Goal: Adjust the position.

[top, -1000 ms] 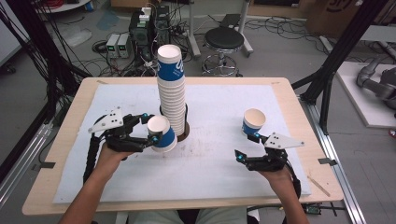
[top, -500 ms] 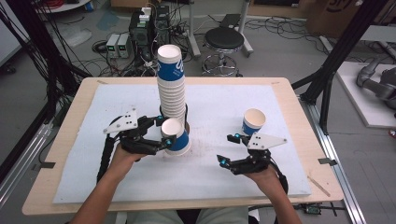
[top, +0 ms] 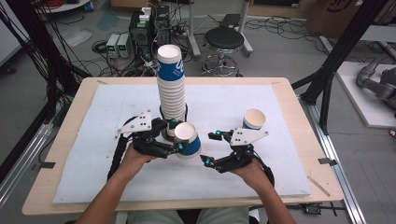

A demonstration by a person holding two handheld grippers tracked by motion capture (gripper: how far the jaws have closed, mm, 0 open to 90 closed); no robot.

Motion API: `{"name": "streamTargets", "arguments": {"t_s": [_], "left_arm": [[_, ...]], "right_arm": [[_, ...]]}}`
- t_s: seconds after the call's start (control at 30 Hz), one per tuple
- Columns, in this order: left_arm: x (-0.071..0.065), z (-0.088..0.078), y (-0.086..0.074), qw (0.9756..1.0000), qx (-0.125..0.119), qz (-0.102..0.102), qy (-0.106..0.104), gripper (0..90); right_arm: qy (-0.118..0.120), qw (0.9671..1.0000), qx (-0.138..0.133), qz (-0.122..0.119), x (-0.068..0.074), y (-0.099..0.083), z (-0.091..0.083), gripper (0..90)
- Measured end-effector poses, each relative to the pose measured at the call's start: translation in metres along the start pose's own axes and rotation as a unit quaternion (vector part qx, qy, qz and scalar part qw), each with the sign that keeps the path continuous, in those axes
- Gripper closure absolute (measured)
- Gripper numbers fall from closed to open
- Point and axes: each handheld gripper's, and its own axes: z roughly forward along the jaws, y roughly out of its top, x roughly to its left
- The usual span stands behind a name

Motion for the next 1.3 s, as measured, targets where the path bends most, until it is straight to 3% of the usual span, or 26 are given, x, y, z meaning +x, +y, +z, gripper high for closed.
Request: {"name": "streamTargets", "arguments": {"t_s": [0.23, 0.6, 0.73, 0.8, 0.93, 1.03, 1.3], "left_arm": [[-0.004, 0.006, -0.001, 0.9999, -0.002, 0.001, -0.017, 29.9], [-0.006, 0.007, 0.000, 0.9991, -0.017, 0.000, -0.038, 30.1], [-0.006, 0.006, 0.000, 0.9991, -0.017, 0.002, -0.040, 30.6], [-0.005, 0.006, 0.000, 0.9992, -0.009, 0.000, -0.039, 30.7], [-0.006, 0.006, -0.001, 0.9992, 0.025, -0.008, -0.029, 29.3], [-0.007, 0.007, -0.001, 0.9978, 0.059, -0.019, -0.024, 17.7], [-0.004, 0.001, 0.001, 0.9960, 0.080, -0.024, -0.031, 16.5]], "right_arm": [[0.031, 0.9995, 0.005, -0.001, 0.001, 0.002, 0.012, 19.9], [0.055, 0.9984, 0.011, -0.004, 0.001, 0.004, 0.021, 20.0], [0.055, 0.9982, 0.014, -0.019, 0.000, 0.005, 0.018, 25.9], [0.051, 0.9982, 0.019, -0.026, 0.001, 0.006, 0.017, 28.3], [0.042, 0.9962, 0.064, -0.042, 0.001, 0.012, 0.016, 29.7], [0.040, 0.9928, 0.093, -0.063, 0.002, 0.016, 0.016, 30.2], [0.047, 0.9859, 0.135, -0.088, 0.000, 0.027, 0.015, 30.9]]}}
